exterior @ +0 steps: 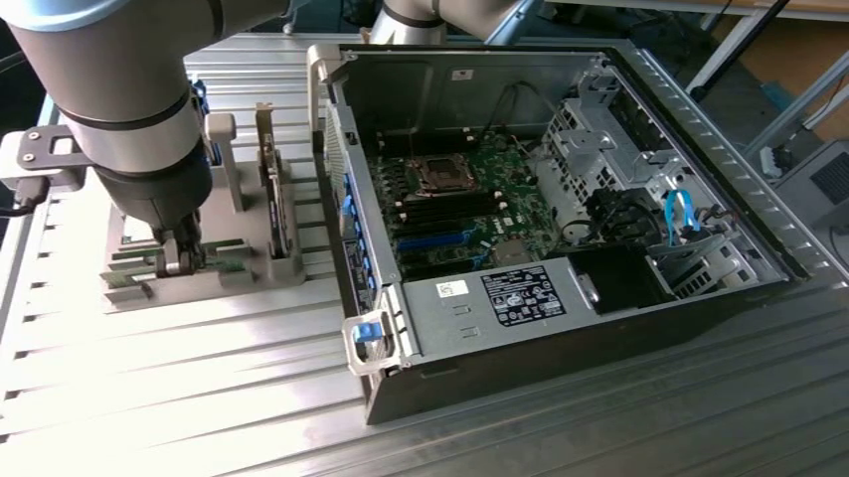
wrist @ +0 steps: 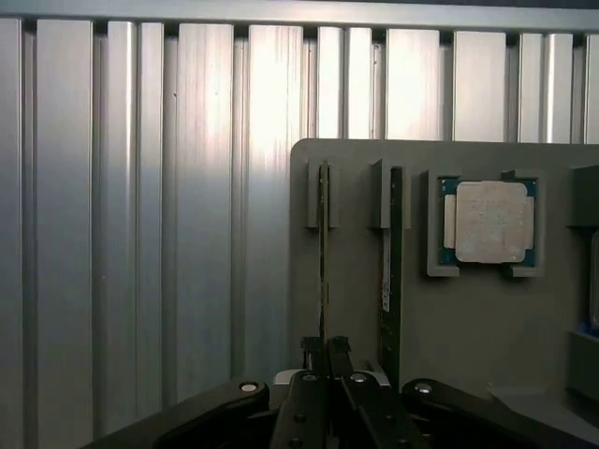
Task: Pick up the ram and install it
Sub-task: 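Pick up the ram and move it above insertion slot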
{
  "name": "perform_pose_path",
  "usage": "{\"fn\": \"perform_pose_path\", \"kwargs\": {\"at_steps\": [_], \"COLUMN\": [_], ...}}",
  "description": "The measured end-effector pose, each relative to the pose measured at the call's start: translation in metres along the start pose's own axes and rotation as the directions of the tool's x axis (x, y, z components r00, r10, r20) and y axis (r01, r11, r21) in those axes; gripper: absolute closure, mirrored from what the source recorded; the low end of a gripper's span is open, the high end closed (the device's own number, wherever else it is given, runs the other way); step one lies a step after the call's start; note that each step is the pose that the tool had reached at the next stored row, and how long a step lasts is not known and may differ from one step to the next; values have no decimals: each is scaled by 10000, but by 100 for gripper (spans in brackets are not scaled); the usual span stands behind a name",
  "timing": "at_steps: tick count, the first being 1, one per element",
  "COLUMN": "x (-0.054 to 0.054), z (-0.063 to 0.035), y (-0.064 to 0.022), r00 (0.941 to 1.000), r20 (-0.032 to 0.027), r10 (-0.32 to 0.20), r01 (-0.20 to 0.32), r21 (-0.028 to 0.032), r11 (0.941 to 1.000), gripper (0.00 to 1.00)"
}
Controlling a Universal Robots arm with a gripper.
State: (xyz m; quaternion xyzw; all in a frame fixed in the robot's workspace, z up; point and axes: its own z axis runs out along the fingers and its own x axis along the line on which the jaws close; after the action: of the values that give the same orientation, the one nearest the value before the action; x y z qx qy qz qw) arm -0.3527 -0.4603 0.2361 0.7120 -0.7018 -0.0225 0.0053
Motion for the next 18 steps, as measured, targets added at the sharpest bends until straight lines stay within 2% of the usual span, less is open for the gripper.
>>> {"fn": "perform_pose_path", "kwargs": {"at_steps": [7,11,18], "x": [-4,-7,-12], "z": [-141,-296,-497], "y": [5,10,15], "r00": [10000,10000,10000], "r20": [0,0,0], "r10": [0,0,0], "r01": [0,0,0], "r21": [0,0,0], "r11": [10000,10000,10000], "gripper": [88,88,88]}}
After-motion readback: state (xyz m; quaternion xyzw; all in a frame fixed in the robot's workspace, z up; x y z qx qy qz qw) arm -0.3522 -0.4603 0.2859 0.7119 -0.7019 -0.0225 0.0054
